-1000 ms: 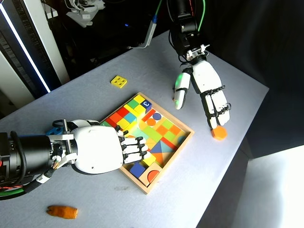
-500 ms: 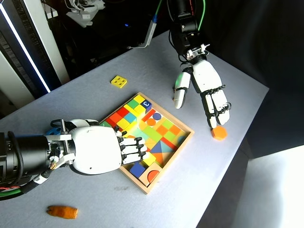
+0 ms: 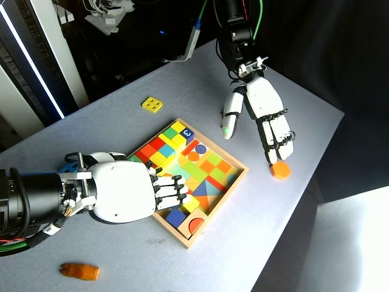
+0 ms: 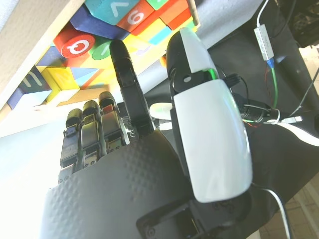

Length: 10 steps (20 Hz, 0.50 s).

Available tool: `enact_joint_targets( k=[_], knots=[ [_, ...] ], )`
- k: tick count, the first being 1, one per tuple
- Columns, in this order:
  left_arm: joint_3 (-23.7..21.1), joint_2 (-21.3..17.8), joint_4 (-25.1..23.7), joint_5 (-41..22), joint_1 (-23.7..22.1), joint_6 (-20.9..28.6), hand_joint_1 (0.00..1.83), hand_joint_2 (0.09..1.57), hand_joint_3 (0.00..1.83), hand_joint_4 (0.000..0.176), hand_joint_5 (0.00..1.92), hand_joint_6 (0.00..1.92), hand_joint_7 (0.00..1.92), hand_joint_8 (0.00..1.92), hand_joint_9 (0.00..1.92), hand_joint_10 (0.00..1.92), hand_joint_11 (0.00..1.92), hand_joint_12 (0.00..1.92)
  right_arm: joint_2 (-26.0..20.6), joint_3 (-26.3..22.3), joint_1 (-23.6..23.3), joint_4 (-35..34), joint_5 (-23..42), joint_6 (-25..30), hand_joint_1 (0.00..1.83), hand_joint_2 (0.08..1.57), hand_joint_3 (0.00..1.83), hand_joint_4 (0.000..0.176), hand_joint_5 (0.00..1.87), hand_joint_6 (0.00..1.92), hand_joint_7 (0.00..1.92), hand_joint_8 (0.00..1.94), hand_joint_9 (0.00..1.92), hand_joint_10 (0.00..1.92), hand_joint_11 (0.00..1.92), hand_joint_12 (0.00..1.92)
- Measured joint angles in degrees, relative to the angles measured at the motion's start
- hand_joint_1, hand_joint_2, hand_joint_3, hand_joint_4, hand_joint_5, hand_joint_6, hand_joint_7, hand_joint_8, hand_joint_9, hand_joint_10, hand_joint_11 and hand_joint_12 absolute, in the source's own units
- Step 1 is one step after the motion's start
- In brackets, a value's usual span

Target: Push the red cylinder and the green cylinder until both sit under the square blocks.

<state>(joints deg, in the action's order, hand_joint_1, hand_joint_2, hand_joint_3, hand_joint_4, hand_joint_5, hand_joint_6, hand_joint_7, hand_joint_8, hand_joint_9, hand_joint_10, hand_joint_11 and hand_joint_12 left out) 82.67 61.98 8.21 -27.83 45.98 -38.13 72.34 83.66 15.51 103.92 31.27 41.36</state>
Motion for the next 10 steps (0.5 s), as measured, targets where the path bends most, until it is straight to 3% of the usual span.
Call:
enact_joint_targets(
  k=[1,2,3,4,7,8,9,10],
  knots=[
    [0.0,0.0,0.0,0.0,0.0,0.0,0.03,1.14,0.0,0.133,0.02,0.0,0.0,0.0,0.01,0.0,0.0,0.23,0.0,0.0,0.0,0.0,0.0,0.0,0.26,1.15,0.0,0.17,0.65,0.0,0.0,0.0,0.0,0.0,0.0,0.0],
    [0.0,0.0,0.0,0.0,0.0,0.0,0.01,1.13,0.0,0.145,0.01,0.0,0.0,0.0,0.0,0.0,0.0,0.2,0.0,0.0,0.0,0.0,0.0,0.0,0.28,1.15,0.0,0.167,0.66,0.01,0.0,0.0,0.0,0.0,0.0,0.0],
    [0.0,0.0,0.0,0.0,0.0,0.0,0.01,1.13,0.0,0.143,0.01,0.0,0.0,0.0,0.0,0.0,0.0,0.2,0.0,0.0,0.0,0.0,0.0,0.0,0.27,1.15,0.0,0.168,0.65,0.0,0.0,0.0,0.0,0.0,0.0,0.0],
    [0.0,0.0,0.0,0.0,0.0,0.0,0.02,1.14,0.0,0.127,0.02,0.0,0.0,0.0,0.01,0.0,0.0,0.24,0.0,0.0,0.0,0.0,0.0,0.0,0.27,1.15,0.0,0.166,0.65,0.0,0.0,0.0,0.0,0.0,0.0,0.0],
    [0.0,0.0,0.2,0.0,0.0,0.0,0.03,1.13,0.0,0.14,0.02,0.0,0.0,0.0,0.0,0.0,0.0,0.2,0.0,0.0,0.0,0.0,0.0,0.0,0.28,1.15,0.0,0.167,0.65,0.0,0.0,0.0,0.0,0.0,0.0,0.0],
    [0.0,0.0,0.2,0.0,0.0,0.0,0.01,1.14,0.0,0.131,0.02,0.0,0.0,0.0,0.0,0.0,0.0,0.24,0.0,0.0,0.0,0.0,0.0,0.0,0.28,1.15,0.0,0.168,0.64,0.0,0.0,0.0,0.0,0.0,0.0,0.0],
    [0.0,0.0,0.2,0.0,0.0,0.0,0.01,1.13,0.0,0.144,0.02,0.0,0.0,0.0,0.0,0.0,0.0,0.22,0.0,0.0,0.0,0.0,0.0,0.0,0.28,1.15,0.0,0.172,0.64,0.0,0.0,0.0,0.0,0.0,0.0,0.0],
    [0.0,0.0,0.2,0.0,0.0,0.0,0.01,1.13,0.0,0.144,0.02,0.0,0.0,0.0,0.0,0.0,0.0,0.22,0.0,0.0,-0.1,0.0,0.0,0.0,0.28,1.15,0.0,0.172,0.64,0.0,0.0,0.0,0.0,0.0,0.0,0.0]
  ],
)
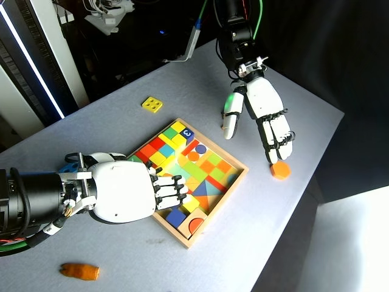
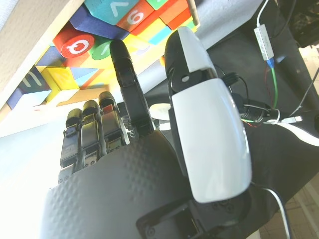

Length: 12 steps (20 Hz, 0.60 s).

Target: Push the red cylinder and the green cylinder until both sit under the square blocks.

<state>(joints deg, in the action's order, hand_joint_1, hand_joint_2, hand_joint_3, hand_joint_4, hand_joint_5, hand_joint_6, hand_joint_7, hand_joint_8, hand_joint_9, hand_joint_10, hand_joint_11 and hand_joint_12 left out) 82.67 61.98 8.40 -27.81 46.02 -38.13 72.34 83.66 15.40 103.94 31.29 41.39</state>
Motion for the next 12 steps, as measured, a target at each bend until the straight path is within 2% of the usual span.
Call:
enact_joint_targets(
  k=[1,3,5,6,7,8,10,11,12],
  knots=[
    [0.0,0.0,0.0,0.0,0.0,0.0,0.01,1.13,0.0,0.147,0.02,0.0,0.0,0.0,0.0,0.0,0.0,0.22,0.0,0.0,-0.2,0.1,0.1,0.0,0.27,1.16,0.0,0.16,0.63,0.0,0.0,0.0,0.0,0.0,0.0,0.0],
    [0.0,0.0,0.0,0.0,0.1,0.0,0.01,1.13,0.0,0.146,0.02,0.0,0.0,0.0,0.0,0.0,0.0,0.21,0.0,0.0,-0.7,0.2,0.2,0.0,0.27,1.16,0.0,0.16,0.63,0.0,0.0,0.0,0.0,0.0,0.0,0.0],
    [0.0,0.0,0.0,0.0,0.2,0.0,0.02,1.13,0.0,0.141,0.02,0.0,0.0,0.0,0.0,0.0,0.0,0.23,0.0,0.0,-0.9,0.1,0.2,0.0,0.29,1.16,0.0,0.155,0.63,0.0,0.0,0.0,0.0,0.0,0.0,0.0],
    [0.0,0.0,0.1,0.0,0.2,0.0,0.02,1.13,0.0,0.133,0.02,0.0,0.0,0.0,0.0,0.0,0.0,0.23,0.0,0.0,-1.0,0.1,0.2,0.0,0.27,1.16,0.0,0.149,0.63,0.0,0.0,0.0,0.0,0.0,0.0,0.0],
    [0.0,0.0,0.1,0.0,0.2,0.0,0.02,1.13,0.0,0.143,0.01,0.0,0.0,0.0,0.0,0.0,0.0,0.2,0.0,0.0,-1.2,0.3,0.2,0.0,0.27,1.16,0.0,0.145,0.63,0.0,0.0,0.0,0.0,0.0,0.0,0.0],
    [0.0,0.0,0.1,0.0,0.2,0.0,0.01,1.13,0.0,0.143,0.01,0.0,0.0,0.0,0.0,0.0,0.0,0.18,-0.2,-0.2,-1.7,0.4,0.2,-0.1,0.28,1.16,0.0,0.143,0.63,0.0,0.0,0.0,0.0,0.0,0.0,0.0],
    [0.0,0.0,0.1,-0.1,0.2,0.0,0.03,1.17,0.0,0.138,0.01,0.0,0.0,0.0,0.0,0.0,0.0,0.15,-0.3,-0.2,-1.9,-1.5,0.1,-1.6,0.27,1.15,0.0,0.152,0.61,0.0,0.0,0.0,0.0,0.0,0.0,0.0],
    [0.0,0.0,0.2,-0.1,0.2,0.0,0.06,1.18,0.0,0.154,0.02,0.0,0.0,0.0,0.0,0.0,0.0,0.18,-0.4,-0.2,-1.9,-2.4,0.0,-2.6,0.29,1.15,0.0,0.148,0.62,0.0,0.0,0.0,0.0,0.0,0.0,0.0],
    [0.0,0.0,0.2,0.0,0.2,0.0,0.03,1.18,0.0,0.148,0.01,0.0,0.0,0.0,0.0,0.0,0.0,0.22,-0.6,-0.3,-1.9,-3.9,0.0,-3.5,0.28,1.15,0.0,0.146,0.62,0.0,0.0,0.0,0.0,0.0,0.0,0.0]
  ],
)
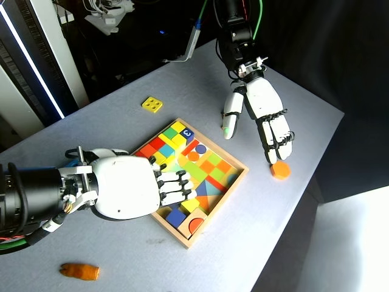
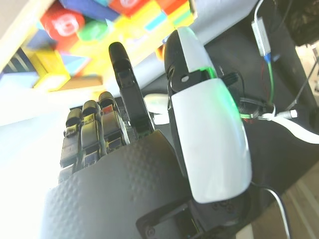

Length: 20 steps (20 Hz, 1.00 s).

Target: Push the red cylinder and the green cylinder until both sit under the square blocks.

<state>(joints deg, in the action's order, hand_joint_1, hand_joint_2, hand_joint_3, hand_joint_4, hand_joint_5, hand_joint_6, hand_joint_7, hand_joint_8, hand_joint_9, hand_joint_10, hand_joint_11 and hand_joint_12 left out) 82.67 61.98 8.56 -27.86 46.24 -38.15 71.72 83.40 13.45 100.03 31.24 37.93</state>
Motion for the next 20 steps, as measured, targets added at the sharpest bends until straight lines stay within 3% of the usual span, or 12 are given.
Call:
enact_joint_targets(
  k=[2,4,5,6,10,11,13,14,17,18,19,20],
  knots=[
    [0.0,0.0,0.0,0.0,0.0,0.0,0.03,1.17,0.0,0.134,0.01,0.0,0.0,0.0,0.01,0.0,0.0,0.29,-0.8,-0.6,-0.4,-3.3,-0.3,-2.7,0.29,1.15,0.0,0.132,0.64,0.01,0.0,0.0,0.0,0.0,0.0,0.0],
    [0.0,0.0,0.1,0.0,0.0,0.0,0.03,1.15,0.0,0.148,0.01,0.0,0.0,0.0,0.02,0.0,0.0,0.31,-2.1,-1.5,-1.1,-7.4,-0.7,-5.9,0.29,1.13,0.0,0.137,0.64,0.01,0.0,0.0,0.0,0.0,0.03,0.01],
    [0.0,0.0,0.2,0.0,0.0,0.0,0.04,1.16,0.0,0.145,0.01,0.0,0.0,0.0,0.04,0.01,0.0,0.42,-2.7,-1.7,-1.2,-10.1,-1.2,-8.2,0.32,1.12,0.0,0.125,0.65,0.01,0.0,0.0,0.0,0.0,0.04,0.02],
    [0.0,0.0,0.3,-0.1,0.0,0.0,0.03,1.15,0.0,0.134,0.01,0.0,0.0,0.0,0.03,0.01,0.0,0.38,-3.2,-2.0,-1.2,-12.6,-1.7,-9.9,0.37,1.11,0.0,0.09,0.68,0.02,0.0,0.0,0.0,0.0,0.04,0.02],
    [-0.8,-0.4,0.7,-1.0,0.0,-0.2,0.04,1.15,0.0,0.134,0.01,0.0,0.0,0.0,0.0,0.0,0.0,0.19,-5.8,-3.7,-0.8,-27.0,-1.8,-20.2,0.42,1.1,0.0,0.039,0.64,0.0,0.0,0.0,0.0,0.0,0.0,0.0],
    [-1.4,-0.8,1.1,-2.0,0.4,-0.1,0.03,1.14,0.0,0.148,0.01,0.0,0.0,0.0,0.0,0.0,0.0,0.19,-6.6,-4.1,-0.3,-31.6,-1.7,-23.0,0.44,1.1,0.0,0.008,0.62,0.0,0.0,0.0,0.0,0.0,0.0,0.0],
    [-2.8,-2.0,2.7,-4.3,1.7,-0.2,0.01,1.17,0.0,0.124,0.02,0.0,0.0,0.0,0.0,0.0,0.0,0.03,-8.6,-4.8,1.6,-41.4,-1.0,-29.2,0.44,1.1,0.0,0.015,0.58,0.0,0.0,0.0,0.0,0.0,0.01,0.01],
    [-3.7,-3.0,3.7,-5.7,2.5,-0.2,0.02,1.17,0.0,0.124,0.02,0.0,0.0,0.0,0.0,0.0,0.0,0.0,-9.5,-4.9,2.6,-46.2,-0.3,-32.2,0.43,1.09,0.0,0.01,0.56,0.0,0.0,0.0,0.0,0.0,0.02,0.01],
    [-7.3,-6.5,5.9,-12.3,4.4,-0.2,0.07,1.14,0.0,0.172,0.04,0.01,0.0,0.0,0.0,0.0,0.0,0.0,-12.9,-6.2,7.0,-63.8,3.6,-41.2,0.4,1.15,0.02,0.0,0.41,0.0,0.0,0.0,0.0,0.0,0.0,0.0],
    [-8.7,-7.7,6.5,-15.4,4.9,-0.2,0.08,1.13,0.0,0.175,0.06,0.01,0.0,0.0,0.0,0.0,0.0,0.0,-13.9,-7.1,8.7,-68.4,5.8,-44.0,0.32,1.17,0.02,0.045,0.37,0.0,0.0,0.0,0.0,0.0,0.0,0.0],
    [-10.1,-8.8,7.1,-18.6,5.7,-0.2,0.1,1.11,0.0,0.161,0.08,0.02,0.0,0.0,0.0,0.0,0.02,0.01,-14.8,-7.8,10.3,-72.2,8.2,-45.7,0.49,1.19,0.02,0.044,0.38,0.01,0.0,0.0,0.0,0.0,0.0,0.0],
    [-11.9,-10.1,7.4,-23.1,7.1,0.1,0.09,1.11,0.0,0.153,0.09,0.01,0.0,0.0,0.0,0.0,0.01,0.01,-15.8,-8.5,12.5,-77.1,11.9,-47.3,0.51,1.19,0.02,0.063,0.37,0.01,0.0,0.0,0.0,0.0,0.0,0.0]
  ],
)
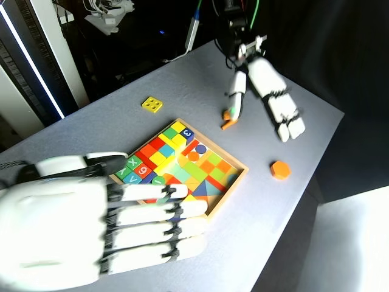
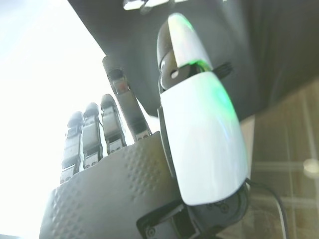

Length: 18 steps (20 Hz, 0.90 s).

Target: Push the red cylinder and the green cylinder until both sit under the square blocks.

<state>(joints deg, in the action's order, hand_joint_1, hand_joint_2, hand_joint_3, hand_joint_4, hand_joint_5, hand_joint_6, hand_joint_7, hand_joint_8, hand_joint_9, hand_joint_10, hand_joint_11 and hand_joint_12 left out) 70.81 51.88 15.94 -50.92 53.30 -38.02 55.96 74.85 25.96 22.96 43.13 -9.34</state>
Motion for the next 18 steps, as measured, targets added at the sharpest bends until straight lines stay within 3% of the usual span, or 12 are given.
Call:
enact_joint_targets(
  k=[1,4,5,6,7,9,10,11,12,13,16,18],
  knots=[
    [-0.9,-0.7,0.2,-2.6,1.0,0.4,0.1,1.13,0.0,0.127,0.09,0.01,0.0,0.0,0.0,0.0,0.01,0.01,-0.5,-0.3,1.5,-2.7,2.2,-1.0,0.46,1.21,0.03,0.063,0.31,0.0,0.0,0.0,0.0,0.0,0.0,0.0],
    [-5.0,-3.8,2.7,-13.6,6.5,2.4,0.16,1.23,0.01,0.141,0.1,0.0,0.07,0.01,0.02,0.0,0.02,0.02,-2.4,-1.7,7.8,-14.1,12.2,-2.8,0.34,1.36,0.06,0.031,0.22,0.0,0.0,0.0,0.0,0.0,0.0,0.0],
    [-6.0,-4.7,3.5,-16.1,7.5,2.8,0.17,1.26,0.0,0.097,0.11,0.0,0.1,0.01,0.07,0.0,0.0,0.2,-3.0,-2.2,9.3,-16.0,14.4,-3.2,0.26,1.4,0.03,0.01,0.16,0.0,0.02,0.01,0.0,0.0,0.0,0.17],
    [-7.2,-5.8,4.0,-19.9,8.8,3.2,0.18,1.28,0.0,0.093,0.11,0.0,0.11,0.01,0.08,0.0,0.0,0.25,-3.7,-3.1,10.8,-17.9,17.2,-4.0,0.2,1.44,0.02,0.008,0.11,0.0,0.02,0.01,0.0,0.0,0.0,0.27],
    [-8.0,-6.5,4.2,-23.3,9.7,3.4,0.18,1.27,0.0,0.116,0.13,0.0,0.14,0.01,0.12,0.0,0.0,0.34,-4.5,-3.8,11.8,-19.3,19.5,-4.5,0.26,1.42,0.0,0.001,0.11,0.0,0.06,0.01,0.02,0.01,0.0,0.45],
    [-9.5,-7.7,4.0,-28.3,11.0,3.6,0.21,1.24,0.0,0.118,0.11,0.0,0.14,0.0,0.14,0.0,0.0,0.26,-5.9,-5.0,13.4,-21.0,23.9,-5.1,0.38,1.36,0.0,0.046,0.1,0.0,0.07,0.0,0.06,0.01,0.0,0.68],
    [-10.3,-8.2,3.9,-30.1,11.6,3.6,0.27,1.24,0.0,0.11,0.11,0.0,0.15,0.0,0.15,0.01,0.0,0.24,-6.4,-5.5,14.2,-22.1,25.6,-5.6,0.46,1.31,0.0,0.047,0.09,0.0,0.1,0.01,0.09,0.02,0.0,0.76],
    [-11.1,-9.0,3.9,-32.7,12.6,3.7,0.29,1.25,0.0,0.121,0.09,0.0,0.14,0.0,0.14,0.0,0.0,0.24,-6.8,-5.7,15.1,-23.0,27.5,-5.8,0.55,1.32,0.0,0.021,0.07,0.0,0.12,0.01,0.12,0.02,0.0,0.85],
    [-11.5,-9.2,3.9,-33.6,12.9,3.7,0.28,1.27,0.0,0.137,0.09,0.0,0.15,0.0,0.15,0.0,0.0,0.31,-7.0,-6.0,15.1,-23.3,27.7,-5.9,0.54,1.34,0.0,0.026,0.05,0.0,0.18,0.02,0.17,0.03,0.0,0.93],
    [-12.2,-9.8,3.6,-35.3,13.7,3.8,0.27,1.3,0.0,0.133,0.12,0.0,0.18,0.0,0.16,0.0,0.0,0.38,-7.2,-6.3,15.3,-23.6,28.6,-6.0,0.57,1.32,0.0,0.05,0.02,0.0,0.22,0.02,0.17,0.02,0.0,0.88],
    [-13.6,-11.0,3.4,-40.3,15.3,3.9,0.34,1.23,0.0,0.156,0.02,0.0,0.13,0.0,0.14,0.0,0.01,0.35,-7.7,-7.2,15.9,-23.6,30.5,-6.0,0.67,1.3,0.0,0.045,0.07,0.01,0.18,0.0,0.15,0.01,0.0,0.64],
    [-14.4,-11.8,3.0,-42.9,16.0,4.0,0.47,1.26,0.0,0.097,0.0,0.0,0.08,0.0,0.12,0.0,0.02,0.28,-8.4,-7.9,17.3,-23.9,32.0,-6.1,0.42,1.38,0.03,0.049,0.05,0.0,0.1,0.01,0.12,0.0,0.0,0.46]
  ],
)
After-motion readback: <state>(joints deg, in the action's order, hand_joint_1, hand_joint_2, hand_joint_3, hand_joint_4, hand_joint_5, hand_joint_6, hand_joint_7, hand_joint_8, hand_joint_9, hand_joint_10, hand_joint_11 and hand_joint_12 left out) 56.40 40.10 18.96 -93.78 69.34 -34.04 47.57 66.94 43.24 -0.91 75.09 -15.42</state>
